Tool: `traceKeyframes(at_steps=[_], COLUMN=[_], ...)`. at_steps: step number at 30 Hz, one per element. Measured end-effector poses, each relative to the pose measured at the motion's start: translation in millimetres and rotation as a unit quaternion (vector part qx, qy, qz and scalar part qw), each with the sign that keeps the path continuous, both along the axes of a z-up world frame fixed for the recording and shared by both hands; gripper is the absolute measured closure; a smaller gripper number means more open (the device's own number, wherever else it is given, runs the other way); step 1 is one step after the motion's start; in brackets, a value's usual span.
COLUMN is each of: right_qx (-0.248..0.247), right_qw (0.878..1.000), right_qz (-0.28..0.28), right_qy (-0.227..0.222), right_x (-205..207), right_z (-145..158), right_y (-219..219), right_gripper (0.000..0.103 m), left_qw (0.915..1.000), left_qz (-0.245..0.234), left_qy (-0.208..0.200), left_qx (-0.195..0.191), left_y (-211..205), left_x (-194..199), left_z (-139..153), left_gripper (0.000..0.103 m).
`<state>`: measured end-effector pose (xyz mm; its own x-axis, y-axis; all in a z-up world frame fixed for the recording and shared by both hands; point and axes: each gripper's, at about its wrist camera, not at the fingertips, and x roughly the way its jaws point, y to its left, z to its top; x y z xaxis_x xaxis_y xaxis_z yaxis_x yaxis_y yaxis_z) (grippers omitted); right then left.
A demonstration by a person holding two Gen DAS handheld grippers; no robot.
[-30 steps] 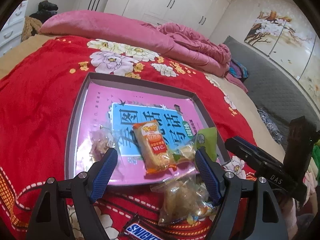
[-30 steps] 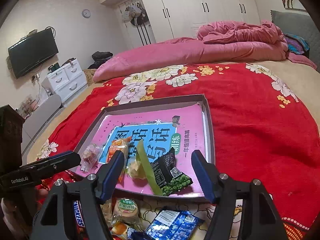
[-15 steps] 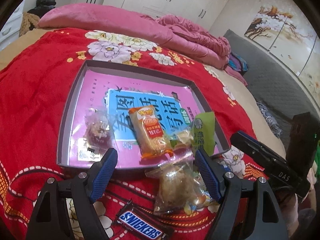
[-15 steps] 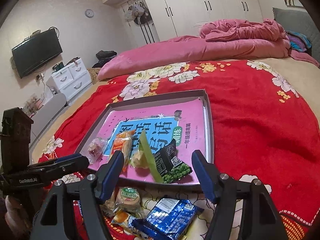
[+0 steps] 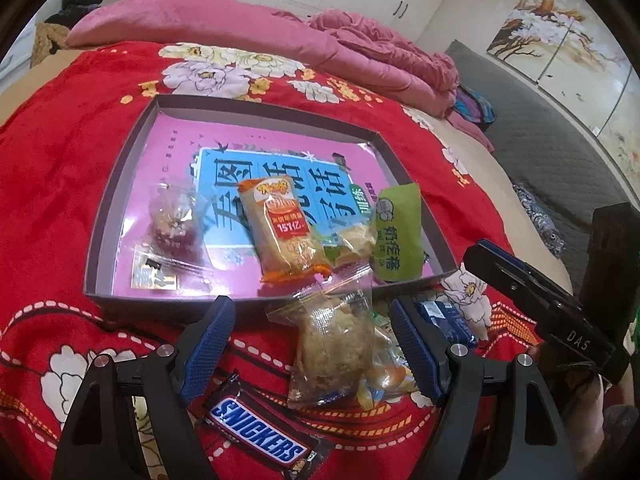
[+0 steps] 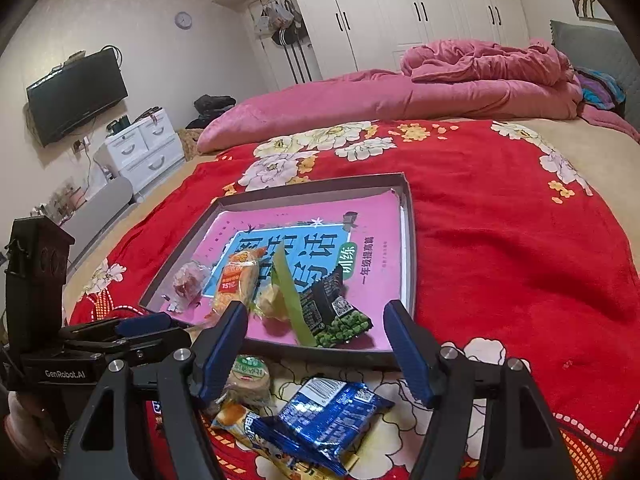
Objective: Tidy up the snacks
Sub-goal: 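Move the left tool to the clear crumbly-snack bag while the right tool reaches the blue packet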
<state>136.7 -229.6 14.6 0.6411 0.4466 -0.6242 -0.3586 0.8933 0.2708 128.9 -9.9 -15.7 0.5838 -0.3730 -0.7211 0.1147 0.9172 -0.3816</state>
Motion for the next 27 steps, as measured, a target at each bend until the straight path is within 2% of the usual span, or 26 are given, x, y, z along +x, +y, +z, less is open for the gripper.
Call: traceKeyframes(at_steps=[27], right_qx=[-0.033], right_qw=[0.999], right_qz=[-0.006], right_qy=[0.030], right_x=[-11.1], right_z=[-16.5], right_y=[-4.9], right_gripper=[0.032], left_qw=[0.9987], left_qz=[0.015], left_qy=[0.048], left_qx=[0.008], left_y=[-11.1], left_x=[4.8], left_z=[-19.8], left_gripper=[0.022])
